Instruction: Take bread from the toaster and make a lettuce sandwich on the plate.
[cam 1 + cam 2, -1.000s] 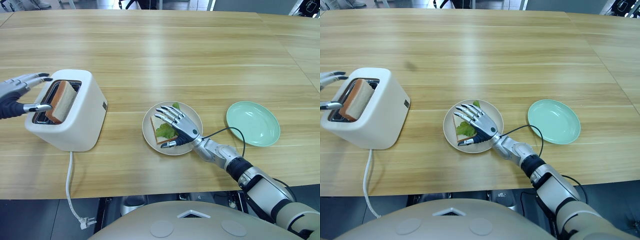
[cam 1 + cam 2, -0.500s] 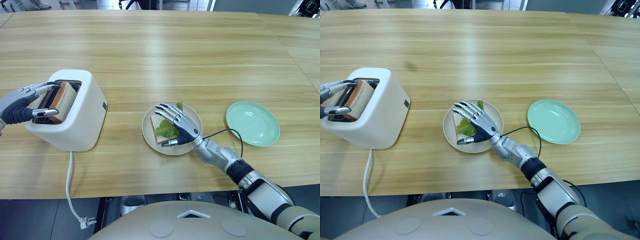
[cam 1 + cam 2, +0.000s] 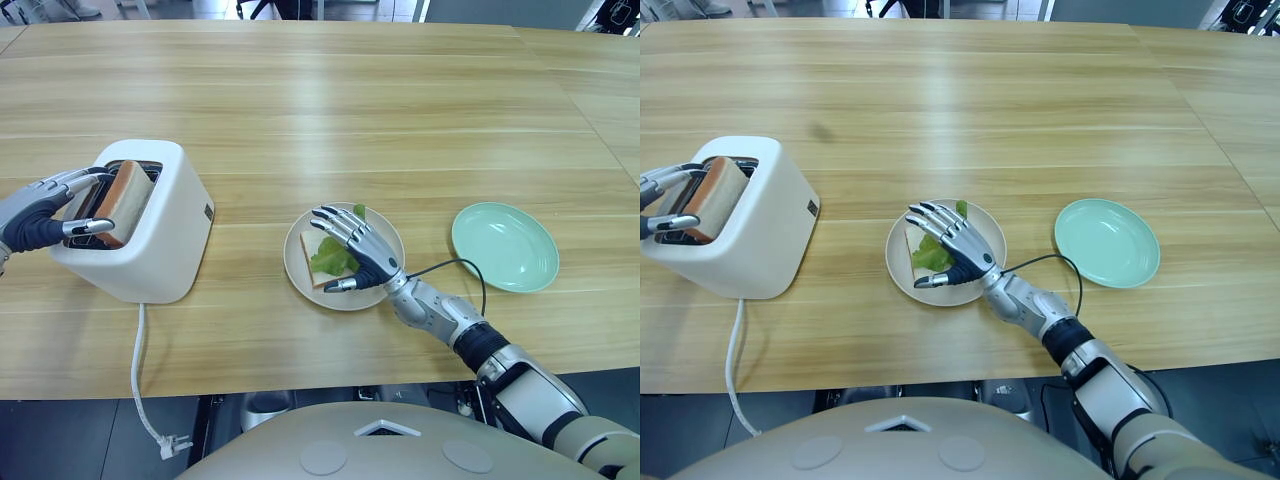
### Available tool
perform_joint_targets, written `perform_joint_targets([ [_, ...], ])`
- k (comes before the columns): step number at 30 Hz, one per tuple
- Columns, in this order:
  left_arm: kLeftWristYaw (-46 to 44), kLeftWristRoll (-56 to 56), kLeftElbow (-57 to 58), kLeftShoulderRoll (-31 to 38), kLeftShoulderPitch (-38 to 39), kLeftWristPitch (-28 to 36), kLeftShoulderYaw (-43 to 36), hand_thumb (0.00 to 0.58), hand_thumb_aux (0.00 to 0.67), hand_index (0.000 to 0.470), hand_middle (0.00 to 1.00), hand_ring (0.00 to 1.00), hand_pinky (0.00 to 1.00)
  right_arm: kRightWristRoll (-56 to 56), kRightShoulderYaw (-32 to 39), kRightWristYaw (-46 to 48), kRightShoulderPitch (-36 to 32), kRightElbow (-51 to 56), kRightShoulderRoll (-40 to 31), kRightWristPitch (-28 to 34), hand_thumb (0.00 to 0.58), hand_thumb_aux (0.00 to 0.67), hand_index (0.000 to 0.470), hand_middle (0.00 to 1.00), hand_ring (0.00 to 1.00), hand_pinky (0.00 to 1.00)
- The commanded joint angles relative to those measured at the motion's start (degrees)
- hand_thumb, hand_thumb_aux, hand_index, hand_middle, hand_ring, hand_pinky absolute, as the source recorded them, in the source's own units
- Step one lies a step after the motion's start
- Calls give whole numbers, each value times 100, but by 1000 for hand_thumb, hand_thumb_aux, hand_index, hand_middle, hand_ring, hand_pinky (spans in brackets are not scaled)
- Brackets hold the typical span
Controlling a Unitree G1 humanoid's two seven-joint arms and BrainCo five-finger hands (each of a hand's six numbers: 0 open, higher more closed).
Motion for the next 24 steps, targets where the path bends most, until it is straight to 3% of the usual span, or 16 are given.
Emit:
perform_joint_targets([
  [1, -183, -108, -171, -34, 136, -103, -99, 0, 0, 0, 0, 0, 0, 33, -86, 82, 19, -26, -33, -12, 0, 0, 0, 0, 0, 0],
  [15, -211, 195, -116, -77, 110, 114, -367, 9, 5, 4, 0, 0, 0, 35, -115, 132, 44, -67, -10, -5, 0, 0, 0, 0, 0, 0],
  [16, -213, 205, -92, -79, 83, 125, -381, 116, 71, 49, 0, 0, 0, 31, -115, 131, 47, -64, -6, 2, 0, 0, 0, 0, 0, 0],
  [17, -194, 240, -48, -76, 49, 145, -401, 183, 116, 79, 0, 0, 0, 30, -112, 133, 49, -62, 2, 6, 0, 0, 0, 0, 0, 0],
  [18, -192, 280, -18, -70, 20, 166, -437, 183, 116, 79, 0, 0, 0, 26, -109, 132, 52, -62, 7, 7, 0, 0, 0, 0, 0, 0],
  [19, -185, 317, 6, -67, 2, 176, -464, 390, 286, 197, 0, 0, 0, 26, -107, 134, 53, -60, 14, 4, 0, 0, 0, 0, 0, 0],
  [20, -171, 340, 22, -69, -11, 168, -486, 466, 373, 256, 0, 0, 0, 41, -109, 138, 50, -47, 24, -7, 0, 0, 0, 0, 0, 0],
  [22, -174, 340, 32, -70, -17, 148, -517, 553, 525, 361, 47, 47, 47, 55, -113, 139, 45, -29, 36, -19, 0, 0, 0, 0, 0, 0],
  [23, -177, 321, 39, -67, -16, 142, -524, 580, 670, 460, 169, 169, 169, 58, -117, 138, 44, -25, 36, -23, 0, 0, 0, 0, 0, 0],
  [24, -177, 305, 46, -66, -15, 138, -526, 580, 670, 460, 192, 192, 192, 60, -120, 137, 44, -24, 36, -25, 0, 0, 0, 0, 0, 0],
])
